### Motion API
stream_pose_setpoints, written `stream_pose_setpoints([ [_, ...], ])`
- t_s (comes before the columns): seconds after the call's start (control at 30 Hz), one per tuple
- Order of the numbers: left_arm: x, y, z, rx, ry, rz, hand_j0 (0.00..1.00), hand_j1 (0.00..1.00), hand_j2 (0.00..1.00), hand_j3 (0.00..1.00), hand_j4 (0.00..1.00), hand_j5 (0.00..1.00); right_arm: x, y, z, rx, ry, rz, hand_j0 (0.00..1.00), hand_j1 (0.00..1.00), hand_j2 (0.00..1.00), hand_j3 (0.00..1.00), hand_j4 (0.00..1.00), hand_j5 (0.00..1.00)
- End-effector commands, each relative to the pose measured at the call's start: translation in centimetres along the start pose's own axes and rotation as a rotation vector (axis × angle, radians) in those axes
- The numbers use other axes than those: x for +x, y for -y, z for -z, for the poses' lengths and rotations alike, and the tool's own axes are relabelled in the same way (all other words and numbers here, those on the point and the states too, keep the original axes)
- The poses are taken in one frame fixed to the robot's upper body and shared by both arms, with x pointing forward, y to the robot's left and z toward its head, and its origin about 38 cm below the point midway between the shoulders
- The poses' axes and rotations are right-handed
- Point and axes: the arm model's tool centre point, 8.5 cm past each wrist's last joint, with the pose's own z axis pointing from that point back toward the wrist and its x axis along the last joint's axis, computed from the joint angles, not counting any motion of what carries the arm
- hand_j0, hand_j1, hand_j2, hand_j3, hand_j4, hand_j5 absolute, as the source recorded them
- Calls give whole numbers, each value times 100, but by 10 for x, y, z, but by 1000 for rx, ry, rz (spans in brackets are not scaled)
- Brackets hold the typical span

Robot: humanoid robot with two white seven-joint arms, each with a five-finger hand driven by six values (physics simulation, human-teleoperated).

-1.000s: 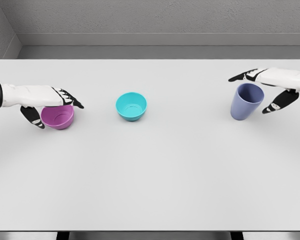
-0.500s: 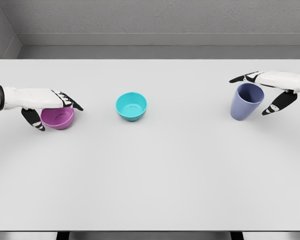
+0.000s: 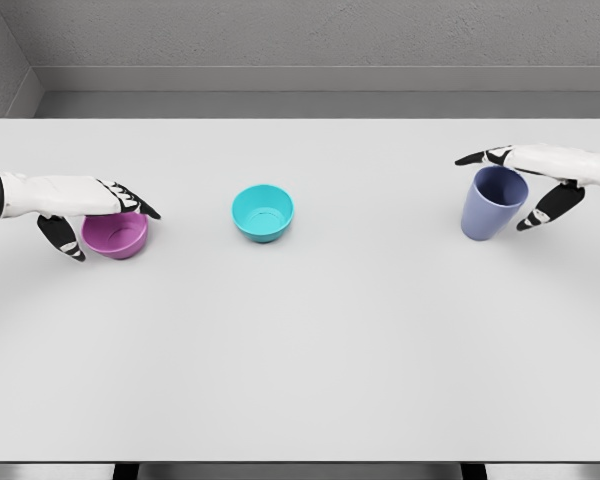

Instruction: Stacking bowl and cup with both arms

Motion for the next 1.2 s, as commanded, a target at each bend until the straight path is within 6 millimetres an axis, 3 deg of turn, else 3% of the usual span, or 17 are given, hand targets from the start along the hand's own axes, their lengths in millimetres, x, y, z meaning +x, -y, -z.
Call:
stream_pose_setpoints([
  [0.0, 0, -1, 3, 7, 3, -9, 100, 100, 100, 100, 100, 100, -4, -1, 2, -4, -6, 16, 100, 100, 100, 100, 100, 100],
  [0.2, -3, 0, 8, 9, -1, -24, 100, 100, 100, 100, 100, 100, -4, -2, 13, 13, -3, 18, 100, 100, 100, 100, 100, 100],
  [0.9, 0, 2, 17, 1, 11, -24, 100, 100, 100, 100, 100, 100, -8, -5, 13, 20, -18, 26, 100, 100, 100, 100, 100, 100],
  [1.17, 0, 2, 16, 5, 10, -26, 85, 85, 85, 85, 85, 85, -8, -6, 13, 22, -17, 27, 100, 100, 100, 100, 100, 100],
])
